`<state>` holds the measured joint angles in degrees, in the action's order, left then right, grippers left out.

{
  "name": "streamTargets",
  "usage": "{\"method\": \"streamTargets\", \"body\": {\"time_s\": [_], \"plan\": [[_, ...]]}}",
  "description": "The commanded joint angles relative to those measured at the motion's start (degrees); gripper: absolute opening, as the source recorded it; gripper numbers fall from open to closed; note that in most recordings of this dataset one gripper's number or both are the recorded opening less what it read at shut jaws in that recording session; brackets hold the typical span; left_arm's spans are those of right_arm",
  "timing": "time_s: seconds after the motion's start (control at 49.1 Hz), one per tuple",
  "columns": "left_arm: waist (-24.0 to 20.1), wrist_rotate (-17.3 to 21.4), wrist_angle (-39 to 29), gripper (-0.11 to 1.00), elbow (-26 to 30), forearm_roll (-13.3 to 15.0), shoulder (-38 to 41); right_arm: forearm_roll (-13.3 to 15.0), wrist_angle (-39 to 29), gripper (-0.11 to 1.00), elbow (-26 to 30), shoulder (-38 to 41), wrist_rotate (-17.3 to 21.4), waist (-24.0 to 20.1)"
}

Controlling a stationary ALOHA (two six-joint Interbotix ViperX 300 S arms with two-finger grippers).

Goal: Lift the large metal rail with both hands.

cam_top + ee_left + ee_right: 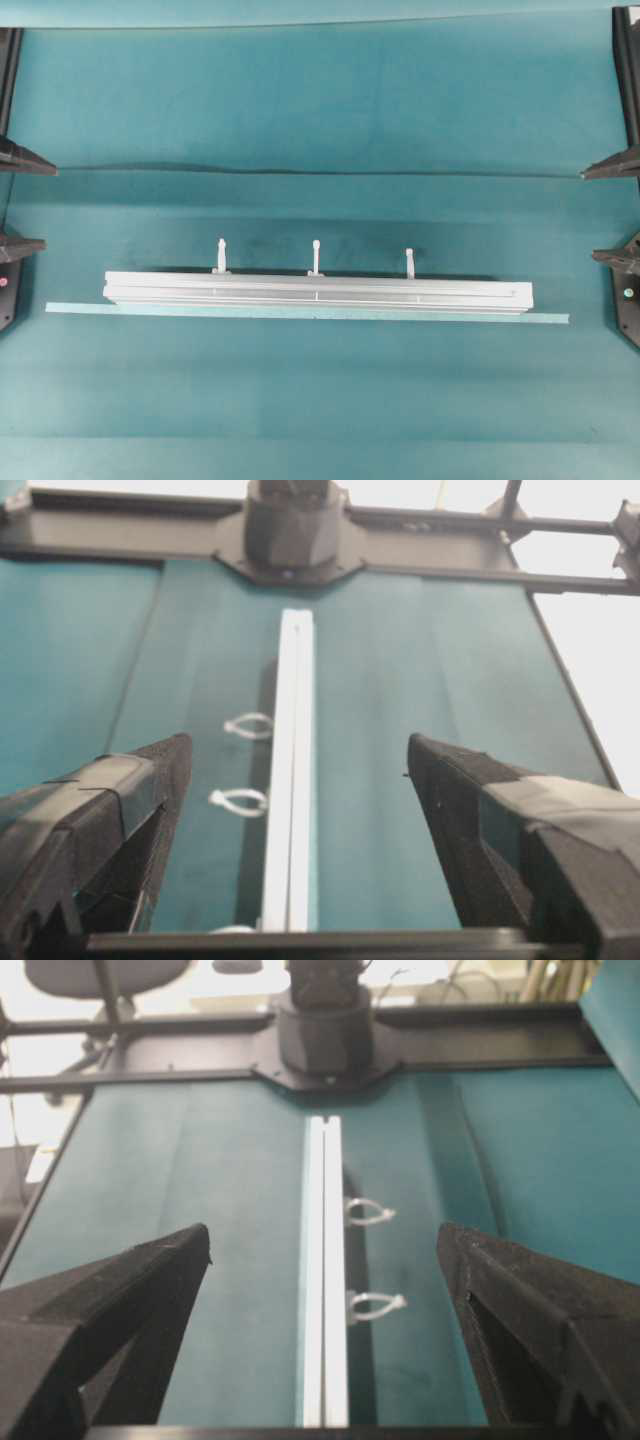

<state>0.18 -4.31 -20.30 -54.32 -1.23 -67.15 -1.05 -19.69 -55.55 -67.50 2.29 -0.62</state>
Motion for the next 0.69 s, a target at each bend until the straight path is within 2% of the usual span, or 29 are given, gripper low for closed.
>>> {"method": "streamTargets", "body": {"time_s": [0.0, 0.671], "plan": [[-0.1, -0.1, 0.4, 0.93, 1.7, -0.1, 0.3, -0.1, 0.8, 0.95, 0.3, 0.4, 0.4, -0.1], [-0.1, -0.2, 0.4, 0.93, 1.3, -0.1, 0.4, -0.5, 2.3, 0.93, -0.6, -0.5, 0.7, -0.1]]}}
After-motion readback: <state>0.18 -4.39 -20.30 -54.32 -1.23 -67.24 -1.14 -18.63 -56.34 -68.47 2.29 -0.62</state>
